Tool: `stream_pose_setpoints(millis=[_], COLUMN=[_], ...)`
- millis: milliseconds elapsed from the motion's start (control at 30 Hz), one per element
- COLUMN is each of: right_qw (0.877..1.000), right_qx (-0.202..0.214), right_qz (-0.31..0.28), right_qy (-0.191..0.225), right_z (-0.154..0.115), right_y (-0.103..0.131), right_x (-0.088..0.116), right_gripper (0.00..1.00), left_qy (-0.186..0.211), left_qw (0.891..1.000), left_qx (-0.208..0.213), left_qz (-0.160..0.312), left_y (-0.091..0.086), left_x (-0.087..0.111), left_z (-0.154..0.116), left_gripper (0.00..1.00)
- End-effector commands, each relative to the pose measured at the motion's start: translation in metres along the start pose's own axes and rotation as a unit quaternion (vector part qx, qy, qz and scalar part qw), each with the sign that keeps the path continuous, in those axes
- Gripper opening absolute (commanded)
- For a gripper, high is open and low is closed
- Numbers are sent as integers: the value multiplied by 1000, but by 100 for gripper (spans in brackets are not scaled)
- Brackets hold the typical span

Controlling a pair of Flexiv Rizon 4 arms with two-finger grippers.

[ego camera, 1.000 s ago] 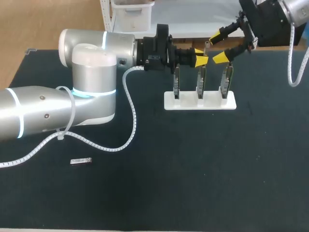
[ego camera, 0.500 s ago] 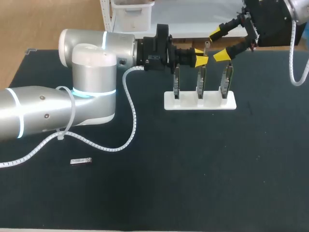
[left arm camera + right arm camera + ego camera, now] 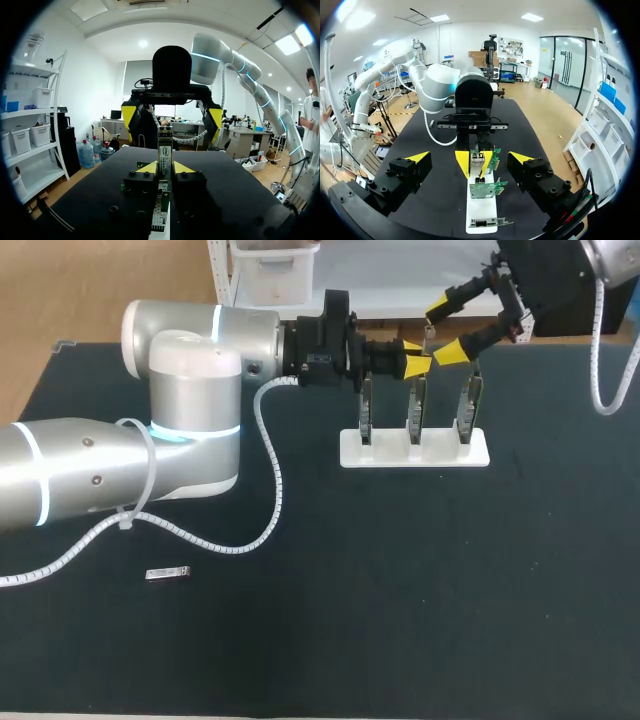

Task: Pick up the optical module with the left hand, and insert it into the network port with the right hand.

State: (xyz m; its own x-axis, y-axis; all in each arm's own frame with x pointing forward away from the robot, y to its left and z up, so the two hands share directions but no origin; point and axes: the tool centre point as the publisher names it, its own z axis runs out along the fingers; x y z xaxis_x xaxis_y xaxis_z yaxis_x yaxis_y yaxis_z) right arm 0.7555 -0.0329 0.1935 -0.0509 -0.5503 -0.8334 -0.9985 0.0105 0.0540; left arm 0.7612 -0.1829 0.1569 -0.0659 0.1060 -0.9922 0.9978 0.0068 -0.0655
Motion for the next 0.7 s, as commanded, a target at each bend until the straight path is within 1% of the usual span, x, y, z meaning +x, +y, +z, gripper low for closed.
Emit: stream_pose_setpoints(millis=[33, 700], right_qw=[1000, 1000], right_qx=[-4, 0], right_qz=[4, 13], right_qy=[3, 8], right_z=[3, 7], right_y=[-3, -5], right_x=[-2, -2], right_gripper=[100, 100], left_qy=[0, 0], left_qw=[1000, 1000], left_qx=[-1, -1], left_qz=[0, 0], left_y=[0, 0], left_x=[1, 1], left_z=[0, 0], left_gripper=[0, 0])
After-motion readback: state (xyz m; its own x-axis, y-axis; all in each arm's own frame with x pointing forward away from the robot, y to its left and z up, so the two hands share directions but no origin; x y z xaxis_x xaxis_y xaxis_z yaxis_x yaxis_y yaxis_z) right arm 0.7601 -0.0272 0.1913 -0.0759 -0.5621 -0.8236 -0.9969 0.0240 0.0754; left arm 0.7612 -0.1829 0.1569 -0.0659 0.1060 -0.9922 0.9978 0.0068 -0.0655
